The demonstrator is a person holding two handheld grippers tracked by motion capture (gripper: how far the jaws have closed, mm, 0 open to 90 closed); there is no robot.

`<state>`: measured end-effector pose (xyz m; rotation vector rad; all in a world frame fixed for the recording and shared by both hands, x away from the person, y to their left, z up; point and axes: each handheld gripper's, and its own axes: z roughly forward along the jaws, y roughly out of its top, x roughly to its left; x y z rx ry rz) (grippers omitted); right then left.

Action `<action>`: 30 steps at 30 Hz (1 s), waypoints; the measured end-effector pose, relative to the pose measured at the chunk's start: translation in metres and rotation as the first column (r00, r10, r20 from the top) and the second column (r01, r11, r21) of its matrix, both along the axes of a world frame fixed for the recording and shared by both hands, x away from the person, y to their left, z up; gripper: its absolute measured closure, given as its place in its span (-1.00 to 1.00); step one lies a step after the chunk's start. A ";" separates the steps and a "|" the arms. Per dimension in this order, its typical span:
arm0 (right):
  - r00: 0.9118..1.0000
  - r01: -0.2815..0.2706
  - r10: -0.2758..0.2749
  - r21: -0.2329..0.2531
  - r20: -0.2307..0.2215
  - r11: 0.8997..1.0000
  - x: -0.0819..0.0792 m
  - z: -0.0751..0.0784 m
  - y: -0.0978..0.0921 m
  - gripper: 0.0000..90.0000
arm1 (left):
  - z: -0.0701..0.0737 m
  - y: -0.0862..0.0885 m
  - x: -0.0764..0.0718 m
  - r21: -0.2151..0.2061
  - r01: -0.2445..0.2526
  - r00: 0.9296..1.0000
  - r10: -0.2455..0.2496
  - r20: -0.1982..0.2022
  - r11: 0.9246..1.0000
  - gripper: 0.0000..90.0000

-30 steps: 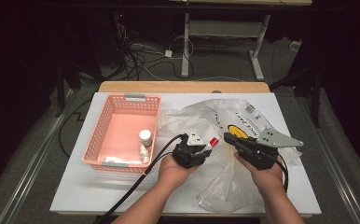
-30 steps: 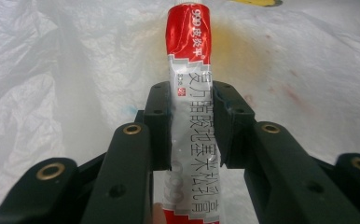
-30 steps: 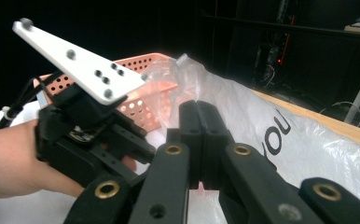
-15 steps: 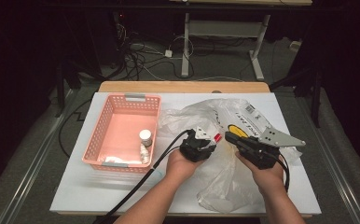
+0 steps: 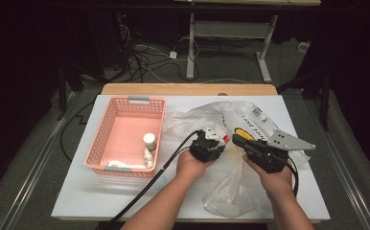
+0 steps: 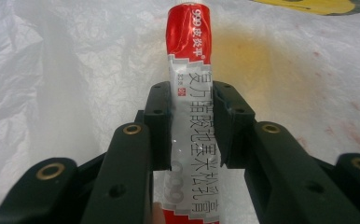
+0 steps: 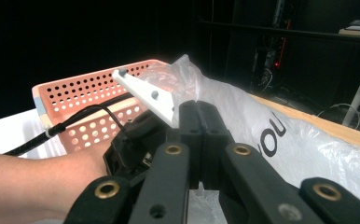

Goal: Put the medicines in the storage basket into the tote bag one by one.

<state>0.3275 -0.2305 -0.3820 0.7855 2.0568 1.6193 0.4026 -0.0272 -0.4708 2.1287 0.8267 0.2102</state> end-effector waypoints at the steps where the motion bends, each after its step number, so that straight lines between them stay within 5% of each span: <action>1: 1.000 0.001 -0.001 0.000 -0.001 1.000 0.000 0.000 0.000 1.00 | -0.001 -0.001 0.001 0.004 -0.005 1.000 0.005 -0.001 1.000 0.51; 6: 1.000 0.001 -0.001 -0.001 -0.001 1.000 0.001 0.000 0.000 1.00 | -0.005 -0.002 0.005 -0.017 -0.004 1.000 0.003 -0.021 1.000 0.48; 13: 1.000 0.003 -0.003 -0.003 0.000 1.000 0.001 -0.001 -0.002 1.00 | -0.001 0.005 -0.001 -0.037 -0.002 1.000 0.001 -0.025 0.999 0.18; 30: 1.000 0.010 -0.010 -0.016 -0.005 1.000 0.001 -0.004 0.000 1.00 | 0.004 0.045 -0.050 -0.122 0.054 0.998 -0.055 -0.007 0.991 -0.32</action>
